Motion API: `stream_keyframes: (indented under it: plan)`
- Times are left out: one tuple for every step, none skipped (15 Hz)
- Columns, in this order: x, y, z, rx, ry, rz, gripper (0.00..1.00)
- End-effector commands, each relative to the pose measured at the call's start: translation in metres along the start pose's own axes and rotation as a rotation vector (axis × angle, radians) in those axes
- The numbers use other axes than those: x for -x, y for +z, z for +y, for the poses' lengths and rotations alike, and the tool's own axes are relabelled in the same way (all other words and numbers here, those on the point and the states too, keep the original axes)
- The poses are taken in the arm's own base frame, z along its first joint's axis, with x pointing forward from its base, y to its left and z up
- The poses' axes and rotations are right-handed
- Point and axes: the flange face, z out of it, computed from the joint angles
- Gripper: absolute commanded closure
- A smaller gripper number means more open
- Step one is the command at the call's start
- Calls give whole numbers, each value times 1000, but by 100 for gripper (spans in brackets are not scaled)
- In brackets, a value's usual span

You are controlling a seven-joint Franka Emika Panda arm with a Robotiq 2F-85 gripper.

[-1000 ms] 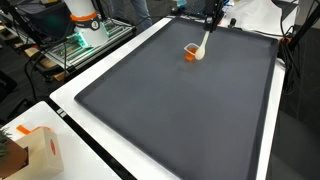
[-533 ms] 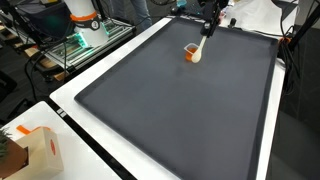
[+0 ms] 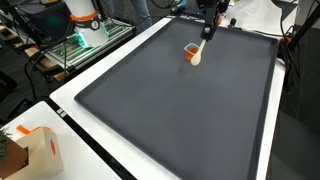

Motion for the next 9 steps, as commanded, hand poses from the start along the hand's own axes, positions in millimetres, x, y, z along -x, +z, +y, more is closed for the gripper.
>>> stream_keyframes:
  plan:
    - [-1,6,-6,6,-69,-6,97]
    - [-1,7,-6,4,-81,-9,97]
    - [-1,7,-6,2,-92,-12,97]
    - [-2,9,-6,-1,-105,-12,97]
    - [-2,9,-5,-6,-115,-14,97]
    - [-3,10,-4,-11,-124,-17,97]
    - [-4,11,-2,-17,-133,-21,97]
    - [-5,11,0,-24,-139,-23,97]
    - [-7,11,3,-30,-144,-25,97]
